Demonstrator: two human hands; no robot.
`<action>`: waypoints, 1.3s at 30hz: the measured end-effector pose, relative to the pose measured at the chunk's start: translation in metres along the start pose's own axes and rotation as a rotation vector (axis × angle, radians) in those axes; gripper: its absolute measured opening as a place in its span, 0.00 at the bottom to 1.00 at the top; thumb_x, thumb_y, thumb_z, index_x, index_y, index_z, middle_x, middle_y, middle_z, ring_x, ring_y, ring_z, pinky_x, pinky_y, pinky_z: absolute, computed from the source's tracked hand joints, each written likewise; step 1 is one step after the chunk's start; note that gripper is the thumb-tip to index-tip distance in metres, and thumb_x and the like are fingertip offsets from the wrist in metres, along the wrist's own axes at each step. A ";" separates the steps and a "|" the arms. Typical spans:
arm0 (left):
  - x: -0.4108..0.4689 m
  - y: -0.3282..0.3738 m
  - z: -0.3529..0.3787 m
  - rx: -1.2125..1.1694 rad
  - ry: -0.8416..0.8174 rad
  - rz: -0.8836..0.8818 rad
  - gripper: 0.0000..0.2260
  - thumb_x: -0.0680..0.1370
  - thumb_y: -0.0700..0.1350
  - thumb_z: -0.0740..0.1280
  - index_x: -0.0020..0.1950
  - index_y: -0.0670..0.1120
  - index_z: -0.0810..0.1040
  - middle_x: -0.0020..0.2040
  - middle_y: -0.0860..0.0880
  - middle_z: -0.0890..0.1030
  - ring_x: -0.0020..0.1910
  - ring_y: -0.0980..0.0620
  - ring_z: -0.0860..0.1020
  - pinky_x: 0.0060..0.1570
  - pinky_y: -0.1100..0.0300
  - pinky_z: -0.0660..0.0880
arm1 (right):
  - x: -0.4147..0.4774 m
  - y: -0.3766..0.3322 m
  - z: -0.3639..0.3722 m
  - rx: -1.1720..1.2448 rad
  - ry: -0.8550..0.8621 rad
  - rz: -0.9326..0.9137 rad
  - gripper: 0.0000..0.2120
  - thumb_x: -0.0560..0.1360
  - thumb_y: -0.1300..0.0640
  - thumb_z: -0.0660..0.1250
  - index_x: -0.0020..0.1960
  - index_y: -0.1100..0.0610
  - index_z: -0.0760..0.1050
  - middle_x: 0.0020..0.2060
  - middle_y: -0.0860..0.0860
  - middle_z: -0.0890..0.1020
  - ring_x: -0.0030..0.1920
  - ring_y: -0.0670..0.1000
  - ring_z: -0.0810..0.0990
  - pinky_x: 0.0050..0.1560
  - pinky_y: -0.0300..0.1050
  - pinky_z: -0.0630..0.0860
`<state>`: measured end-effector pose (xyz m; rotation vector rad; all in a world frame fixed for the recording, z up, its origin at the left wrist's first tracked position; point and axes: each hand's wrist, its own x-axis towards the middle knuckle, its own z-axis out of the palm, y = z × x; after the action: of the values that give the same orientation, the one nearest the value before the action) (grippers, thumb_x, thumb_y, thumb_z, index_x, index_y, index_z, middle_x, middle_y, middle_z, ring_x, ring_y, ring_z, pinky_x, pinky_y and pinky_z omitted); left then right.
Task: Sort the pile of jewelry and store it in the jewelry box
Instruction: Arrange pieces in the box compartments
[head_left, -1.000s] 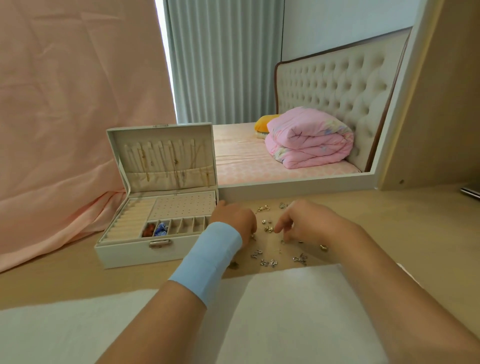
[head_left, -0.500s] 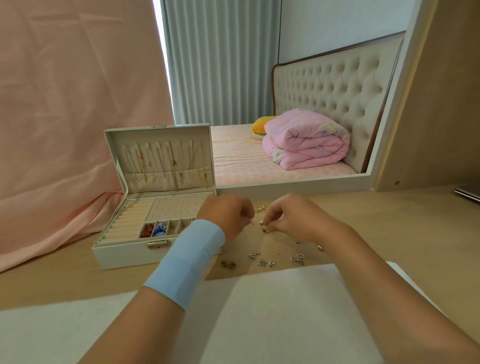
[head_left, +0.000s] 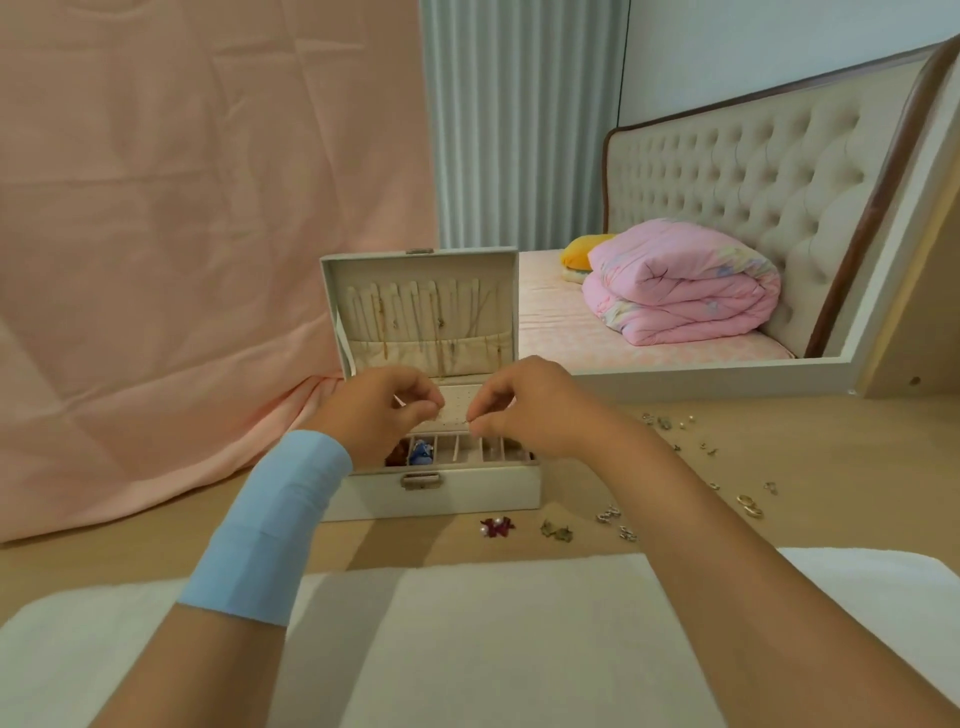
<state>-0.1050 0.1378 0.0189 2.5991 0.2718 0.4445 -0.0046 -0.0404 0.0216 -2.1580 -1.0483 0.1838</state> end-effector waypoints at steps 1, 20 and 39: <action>0.000 -0.005 0.000 -0.008 0.004 -0.010 0.07 0.78 0.48 0.69 0.43 0.59 0.78 0.45 0.60 0.81 0.45 0.62 0.77 0.47 0.63 0.73 | 0.003 -0.003 0.006 -0.013 -0.027 0.004 0.05 0.74 0.55 0.76 0.43 0.45 0.85 0.40 0.42 0.84 0.43 0.43 0.82 0.45 0.40 0.79; 0.003 -0.013 0.013 -0.013 -0.134 -0.045 0.03 0.76 0.49 0.71 0.45 0.58 0.84 0.41 0.61 0.81 0.42 0.62 0.78 0.46 0.64 0.74 | 0.013 0.005 0.020 -0.107 0.002 -0.005 0.06 0.76 0.55 0.74 0.47 0.43 0.83 0.45 0.41 0.84 0.41 0.40 0.79 0.43 0.38 0.74; 0.001 -0.013 0.010 -0.029 -0.200 -0.110 0.04 0.76 0.52 0.69 0.48 0.58 0.83 0.44 0.59 0.81 0.45 0.60 0.78 0.45 0.64 0.72 | 0.015 0.000 0.030 -0.140 -0.018 0.034 0.04 0.76 0.50 0.72 0.44 0.43 0.84 0.40 0.40 0.85 0.43 0.42 0.82 0.51 0.48 0.82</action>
<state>-0.1017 0.1445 0.0044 2.5605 0.3352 0.1476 -0.0071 -0.0134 0.0021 -2.3049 -1.0631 0.1496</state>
